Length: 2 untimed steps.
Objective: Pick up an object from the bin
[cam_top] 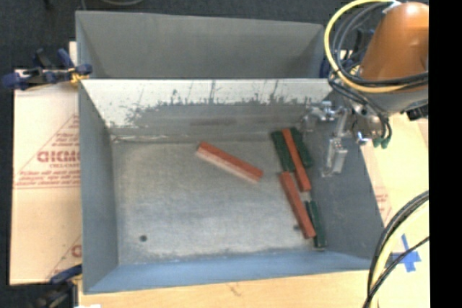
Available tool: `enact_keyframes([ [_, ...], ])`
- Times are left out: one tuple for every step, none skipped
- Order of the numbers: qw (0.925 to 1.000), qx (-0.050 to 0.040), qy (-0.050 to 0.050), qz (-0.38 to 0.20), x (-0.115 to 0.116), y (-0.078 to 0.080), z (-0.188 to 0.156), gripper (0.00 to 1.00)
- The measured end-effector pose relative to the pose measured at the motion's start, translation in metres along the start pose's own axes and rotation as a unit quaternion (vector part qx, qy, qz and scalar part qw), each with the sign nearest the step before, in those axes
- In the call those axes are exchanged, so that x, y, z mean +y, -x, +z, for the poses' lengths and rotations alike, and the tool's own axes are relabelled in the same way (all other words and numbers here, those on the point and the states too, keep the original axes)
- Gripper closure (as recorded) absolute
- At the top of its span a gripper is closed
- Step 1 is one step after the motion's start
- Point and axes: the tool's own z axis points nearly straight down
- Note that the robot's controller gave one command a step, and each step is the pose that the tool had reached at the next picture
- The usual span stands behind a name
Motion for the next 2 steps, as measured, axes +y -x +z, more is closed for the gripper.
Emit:
enact_keyframes([
  [0.9982, 0.0021, 0.003, 0.060, 0.048, 0.021, 0.059, 0.00],
  [0.9990, 0.0038, 0.002, 0.044, 0.104, 0.030, 0.140, 0.00],
])
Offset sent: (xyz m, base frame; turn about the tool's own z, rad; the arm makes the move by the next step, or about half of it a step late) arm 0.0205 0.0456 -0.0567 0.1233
